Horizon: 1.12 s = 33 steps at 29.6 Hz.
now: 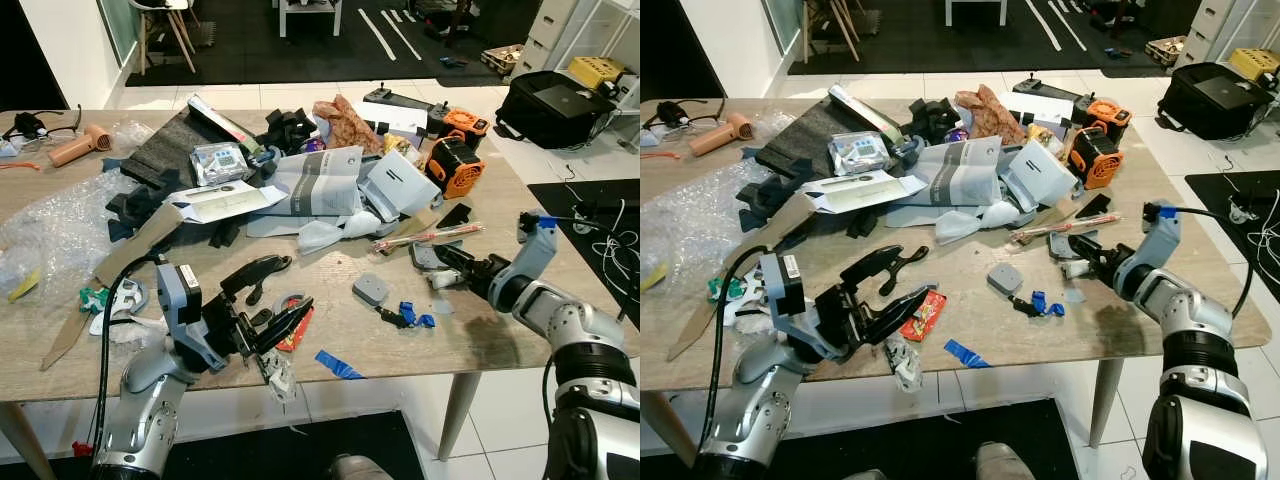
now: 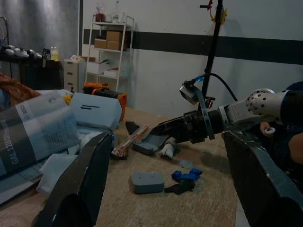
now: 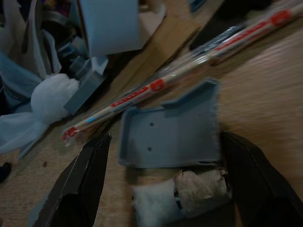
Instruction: Picking trash to rubbish bin
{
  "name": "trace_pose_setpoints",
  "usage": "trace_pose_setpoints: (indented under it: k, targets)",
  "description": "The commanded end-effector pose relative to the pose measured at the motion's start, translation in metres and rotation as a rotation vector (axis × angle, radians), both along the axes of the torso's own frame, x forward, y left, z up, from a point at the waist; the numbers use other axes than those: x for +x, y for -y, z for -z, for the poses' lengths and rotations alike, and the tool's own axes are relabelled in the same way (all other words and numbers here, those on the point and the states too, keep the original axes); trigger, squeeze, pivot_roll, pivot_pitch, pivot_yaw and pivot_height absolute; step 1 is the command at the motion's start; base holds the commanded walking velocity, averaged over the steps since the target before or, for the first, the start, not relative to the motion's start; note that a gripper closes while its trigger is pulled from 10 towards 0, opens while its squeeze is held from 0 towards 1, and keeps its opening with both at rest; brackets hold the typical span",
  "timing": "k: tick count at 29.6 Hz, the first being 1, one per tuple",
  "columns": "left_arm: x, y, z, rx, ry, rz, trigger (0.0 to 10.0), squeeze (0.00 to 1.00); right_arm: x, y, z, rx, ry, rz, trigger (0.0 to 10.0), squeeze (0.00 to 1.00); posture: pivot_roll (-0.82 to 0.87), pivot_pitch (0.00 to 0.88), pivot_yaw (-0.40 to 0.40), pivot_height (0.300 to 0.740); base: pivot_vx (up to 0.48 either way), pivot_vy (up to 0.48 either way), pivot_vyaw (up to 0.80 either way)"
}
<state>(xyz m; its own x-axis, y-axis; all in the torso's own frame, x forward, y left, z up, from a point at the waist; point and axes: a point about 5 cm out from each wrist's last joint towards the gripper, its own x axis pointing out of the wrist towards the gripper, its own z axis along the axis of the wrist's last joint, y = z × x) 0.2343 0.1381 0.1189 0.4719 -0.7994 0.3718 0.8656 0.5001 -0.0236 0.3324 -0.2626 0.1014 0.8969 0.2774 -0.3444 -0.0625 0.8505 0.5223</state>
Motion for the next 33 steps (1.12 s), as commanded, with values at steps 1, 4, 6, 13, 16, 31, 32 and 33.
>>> trace_pose_setpoints:
  k: [1,4,6,13,16,31,32,33]
  targets:
    - [0.000,-0.002,0.001,0.029,0.001,-0.005,10.0,0.00,0.001,-0.005,0.004,0.000,-0.013,-0.014,10.0,0.00,-0.07,0.000,-0.022,0.740,0.000,0.000,0.00]
    - [0.000,-0.003,0.000,0.033,0.003,-0.006,10.0,0.00,0.000,-0.007,0.010,0.007,-0.036,-0.008,10.0,0.00,-0.06,0.000,-0.018,0.740,0.000,0.000,0.00]
    - [0.000,-0.003,-0.002,0.036,0.005,-0.005,10.0,0.00,-0.001,-0.008,0.011,0.031,-0.039,-0.002,10.0,0.00,-0.06,0.000,-0.018,0.740,0.000,0.000,0.00]
    - [0.000,-0.002,-0.007,0.043,0.015,-0.002,10.0,0.00,-0.004,-0.006,0.019,0.052,-0.067,0.026,0.0,0.00,-0.06,0.000,-0.016,0.740,0.000,0.000,0.00]
    - [0.000,-0.001,-0.008,0.046,0.017,-0.002,10.0,0.00,-0.004,-0.006,0.021,0.058,-0.070,0.030,0.0,0.00,-0.06,0.000,-0.016,0.740,0.000,0.000,0.00]
    - [-0.001,0.001,-0.012,0.054,0.015,0.000,10.0,0.00,0.005,-0.011,-0.008,0.150,0.147,-0.038,0.0,0.00,-0.06,0.000,-0.016,0.740,0.000,0.000,0.00]
    - [-0.001,-0.001,-0.012,0.043,0.013,-0.019,10.0,0.00,0.007,-0.017,-0.029,0.222,0.276,-0.103,0.0,0.00,-0.06,0.000,-0.016,0.740,0.000,0.000,0.00]
    - [0.000,-0.002,-0.013,0.027,0.011,-0.038,10.0,0.00,0.006,-0.021,-0.040,0.267,0.334,-0.146,0.0,0.00,-0.06,0.000,-0.016,0.740,0.000,0.000,0.00]
